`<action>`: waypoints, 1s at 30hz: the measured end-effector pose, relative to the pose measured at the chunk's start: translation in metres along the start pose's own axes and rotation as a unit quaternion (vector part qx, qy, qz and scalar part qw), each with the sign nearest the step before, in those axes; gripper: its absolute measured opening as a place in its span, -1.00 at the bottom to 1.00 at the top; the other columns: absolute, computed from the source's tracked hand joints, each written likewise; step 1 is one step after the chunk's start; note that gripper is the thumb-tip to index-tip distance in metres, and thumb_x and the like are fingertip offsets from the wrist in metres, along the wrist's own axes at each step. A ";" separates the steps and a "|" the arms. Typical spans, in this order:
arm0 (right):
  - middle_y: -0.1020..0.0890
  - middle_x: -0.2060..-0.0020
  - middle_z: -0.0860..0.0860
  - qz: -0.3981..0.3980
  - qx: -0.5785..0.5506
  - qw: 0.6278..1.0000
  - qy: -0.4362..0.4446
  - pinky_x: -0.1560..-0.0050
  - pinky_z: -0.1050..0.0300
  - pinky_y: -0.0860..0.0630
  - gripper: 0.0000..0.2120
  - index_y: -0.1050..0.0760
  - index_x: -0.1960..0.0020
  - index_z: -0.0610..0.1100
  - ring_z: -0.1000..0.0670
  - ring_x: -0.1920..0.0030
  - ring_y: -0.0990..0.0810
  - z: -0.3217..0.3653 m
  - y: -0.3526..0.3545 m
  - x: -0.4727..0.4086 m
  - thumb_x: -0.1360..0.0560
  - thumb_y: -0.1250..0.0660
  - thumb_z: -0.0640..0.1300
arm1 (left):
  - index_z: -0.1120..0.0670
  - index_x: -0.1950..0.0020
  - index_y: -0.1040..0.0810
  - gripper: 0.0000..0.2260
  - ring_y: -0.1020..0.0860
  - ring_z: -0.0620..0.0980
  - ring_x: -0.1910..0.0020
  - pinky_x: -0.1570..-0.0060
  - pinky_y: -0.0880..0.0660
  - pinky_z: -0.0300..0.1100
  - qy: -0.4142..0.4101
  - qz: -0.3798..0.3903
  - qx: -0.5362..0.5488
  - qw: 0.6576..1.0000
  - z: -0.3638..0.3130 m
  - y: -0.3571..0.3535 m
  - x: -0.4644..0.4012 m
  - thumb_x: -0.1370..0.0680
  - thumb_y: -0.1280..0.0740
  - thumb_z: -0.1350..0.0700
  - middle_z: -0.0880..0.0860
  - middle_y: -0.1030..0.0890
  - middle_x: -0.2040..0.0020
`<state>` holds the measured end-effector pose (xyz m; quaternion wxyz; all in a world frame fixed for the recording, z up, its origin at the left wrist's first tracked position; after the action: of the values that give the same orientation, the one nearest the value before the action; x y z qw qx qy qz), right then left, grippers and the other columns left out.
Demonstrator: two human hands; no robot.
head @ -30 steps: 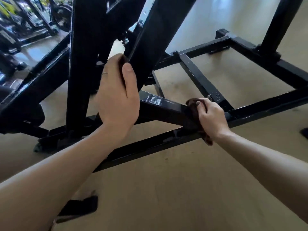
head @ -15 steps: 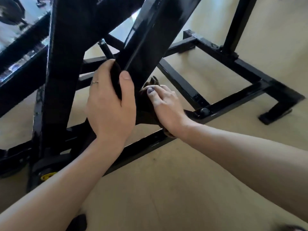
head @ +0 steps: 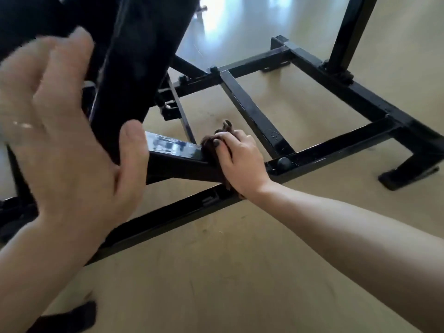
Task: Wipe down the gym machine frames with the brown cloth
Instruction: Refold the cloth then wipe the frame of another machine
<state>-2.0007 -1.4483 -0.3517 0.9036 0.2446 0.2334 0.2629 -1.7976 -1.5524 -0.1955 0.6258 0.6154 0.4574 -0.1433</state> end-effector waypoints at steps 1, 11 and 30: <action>-0.58 -0.19 -0.10 0.008 0.016 1.000 -0.010 -0.23 -0.04 -0.44 -0.72 -0.60 -0.29 -0.07 -0.18 -0.19 -0.46 -0.017 0.003 0.000 -0.70 -0.19 -0.03 | 0.19 -0.13 -0.50 -0.59 -0.51 -0.10 -0.02 -0.06 -0.45 0.31 -0.095 -0.010 0.021 0.995 -0.030 0.004 0.007 -0.68 -0.11 -0.14 0.20 -0.51 0.02; -0.59 -0.18 -0.20 0.054 0.199 0.978 -0.003 -0.17 -0.17 -0.45 -0.66 -0.61 -0.23 -0.16 -0.25 -0.14 -0.46 -0.116 0.023 -0.001 -0.70 -0.15 0.00 | 0.12 -0.41 -0.31 -0.25 -0.52 0.12 -0.28 -0.27 -0.43 0.01 -0.271 0.424 -0.282 0.817 -0.120 -0.203 0.029 -0.51 -0.20 -0.46 0.10 -0.52 -0.32; -0.62 0.04 -0.15 -0.008 0.185 0.976 0.111 0.22 -0.05 -0.56 -0.78 -0.63 -0.13 -0.17 -0.22 0.13 -0.59 -0.117 0.048 0.046 -0.64 -0.29 -0.07 | 0.02 0.09 -0.42 -0.41 -0.48 0.03 0.35 0.43 -0.21 -0.12 -0.243 0.462 -0.327 0.788 -0.113 -0.254 0.043 -0.42 -0.18 -0.53 -0.03 -0.51 0.27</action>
<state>-2.0479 -1.3484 -0.4282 0.8134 0.3746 0.3787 0.2338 -2.0074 -1.4850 -0.3701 0.8716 0.4567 -0.0290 0.1758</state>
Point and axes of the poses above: each hand's wrist, its own x-axis away from the middle knuckle, its own y-axis out of the back of the hand, z = x × y, the point moved 8 cm from there along -x, towards the middle knuckle
